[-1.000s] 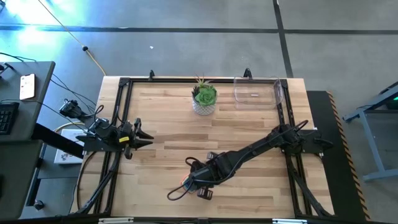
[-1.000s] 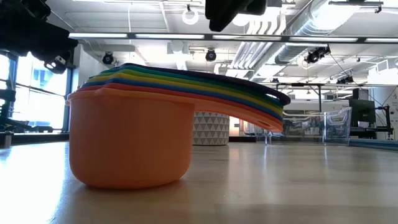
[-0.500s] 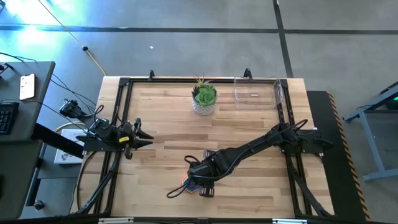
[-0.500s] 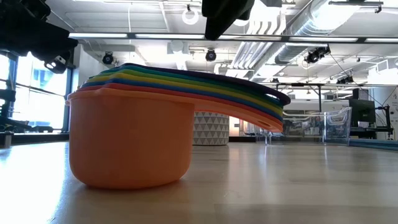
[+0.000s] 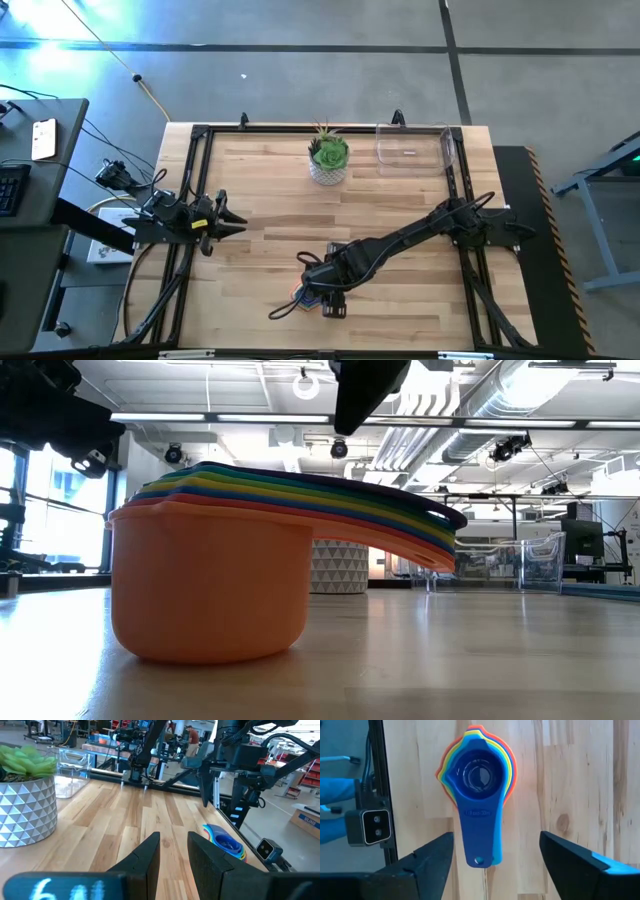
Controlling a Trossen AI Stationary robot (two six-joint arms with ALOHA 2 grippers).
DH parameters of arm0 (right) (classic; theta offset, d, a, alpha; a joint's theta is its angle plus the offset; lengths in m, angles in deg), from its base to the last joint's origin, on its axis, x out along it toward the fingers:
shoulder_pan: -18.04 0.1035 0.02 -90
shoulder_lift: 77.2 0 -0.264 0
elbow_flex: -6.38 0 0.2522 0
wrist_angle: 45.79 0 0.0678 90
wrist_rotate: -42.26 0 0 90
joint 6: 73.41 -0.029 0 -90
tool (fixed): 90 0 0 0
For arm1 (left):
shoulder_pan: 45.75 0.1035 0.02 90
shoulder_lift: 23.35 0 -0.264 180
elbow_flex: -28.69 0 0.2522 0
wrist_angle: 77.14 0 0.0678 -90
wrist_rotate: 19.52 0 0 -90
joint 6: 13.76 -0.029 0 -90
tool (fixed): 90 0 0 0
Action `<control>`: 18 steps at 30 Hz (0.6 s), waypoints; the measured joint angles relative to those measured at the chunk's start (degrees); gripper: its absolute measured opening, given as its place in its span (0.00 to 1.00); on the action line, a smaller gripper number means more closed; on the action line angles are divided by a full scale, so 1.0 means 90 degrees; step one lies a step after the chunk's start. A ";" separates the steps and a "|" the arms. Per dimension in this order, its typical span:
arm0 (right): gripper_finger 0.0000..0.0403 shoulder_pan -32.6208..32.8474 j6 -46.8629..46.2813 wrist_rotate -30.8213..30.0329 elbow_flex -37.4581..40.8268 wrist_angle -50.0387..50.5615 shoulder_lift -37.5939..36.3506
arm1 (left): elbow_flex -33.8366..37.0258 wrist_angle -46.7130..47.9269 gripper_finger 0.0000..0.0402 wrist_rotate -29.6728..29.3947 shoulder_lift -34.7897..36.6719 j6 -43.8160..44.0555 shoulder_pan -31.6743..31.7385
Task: Nest measuring cups in basket
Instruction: Put the nested measuring cups into the transparent bin
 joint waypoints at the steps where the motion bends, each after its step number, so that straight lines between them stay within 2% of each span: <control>1: 0.72 0.0000 0.0001 0.0000 0.0001 0.0000 0.0005 | 0.0000 0.0000 0.22 0.0000 0.0000 0.0001 0.0000; 18: 0.72 0.0192 0.0556 -0.0056 0.0010 0.0118 0.0473 | -0.0005 -0.0001 0.22 0.0003 -0.0012 0.0001 -0.0002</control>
